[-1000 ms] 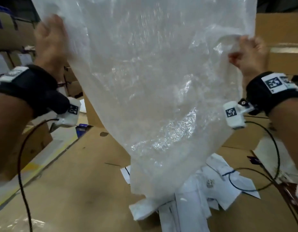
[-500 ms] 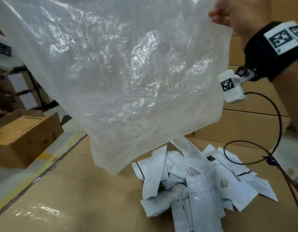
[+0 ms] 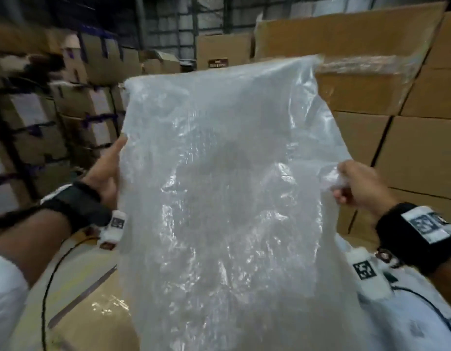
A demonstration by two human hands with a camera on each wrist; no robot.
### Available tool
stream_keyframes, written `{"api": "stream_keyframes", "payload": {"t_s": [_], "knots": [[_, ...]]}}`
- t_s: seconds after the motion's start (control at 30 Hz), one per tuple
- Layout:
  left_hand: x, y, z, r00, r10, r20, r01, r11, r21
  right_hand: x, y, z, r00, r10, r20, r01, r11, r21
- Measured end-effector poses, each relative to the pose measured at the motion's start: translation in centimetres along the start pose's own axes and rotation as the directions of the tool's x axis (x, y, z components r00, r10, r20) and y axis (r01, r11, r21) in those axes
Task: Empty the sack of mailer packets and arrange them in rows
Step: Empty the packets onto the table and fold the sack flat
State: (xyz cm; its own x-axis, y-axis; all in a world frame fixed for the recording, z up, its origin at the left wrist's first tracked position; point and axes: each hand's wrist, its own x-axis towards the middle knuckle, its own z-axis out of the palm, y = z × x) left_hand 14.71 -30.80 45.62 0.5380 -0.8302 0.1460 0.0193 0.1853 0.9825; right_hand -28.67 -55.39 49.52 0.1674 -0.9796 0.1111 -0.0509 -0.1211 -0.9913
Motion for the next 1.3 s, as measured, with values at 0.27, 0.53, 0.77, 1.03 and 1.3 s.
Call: {"api": "stream_keyframes", "payload": {"t_s": [0.27, 0.53, 0.77, 1.03, 1.3], "knots": [[-8.1, -8.8, -0.2, 0.851, -0.494, 0.178, 0.424, 0.846, 0.323, -2.1, 6.5, 0.4, 0.986, 0.153, 0.060, -0.156, 0.987, 0.033], [-8.0, -7.6, -3.3, 0.924, -0.314, -0.220, 0.355, 0.916, 0.185, -2.4, 8.2, 0.8, 0.984, 0.113, 0.136, -0.101, 0.991, -0.090], [-17.2, -9.5, 0.2, 0.997, 0.078, -0.027, -0.032, 0.669, 0.742, -3.5, 10.3, 3.6, 0.957, 0.115, 0.267, -0.031, 0.954, -0.300], [-29.2, -16.2, 6.9, 0.958, -0.185, 0.219, -0.014, 0.735, 0.678, -9.7, 13.2, 2.6, 0.780, 0.057, 0.623, 0.434, 0.669, -0.603], [-38.3, -23.1, 8.8, 0.785, -0.173, 0.594, -0.605, -0.011, 0.796, -21.0, 19.5, -3.2, 0.458, 0.087, 0.885, 0.694, 0.587, -0.417]]}}
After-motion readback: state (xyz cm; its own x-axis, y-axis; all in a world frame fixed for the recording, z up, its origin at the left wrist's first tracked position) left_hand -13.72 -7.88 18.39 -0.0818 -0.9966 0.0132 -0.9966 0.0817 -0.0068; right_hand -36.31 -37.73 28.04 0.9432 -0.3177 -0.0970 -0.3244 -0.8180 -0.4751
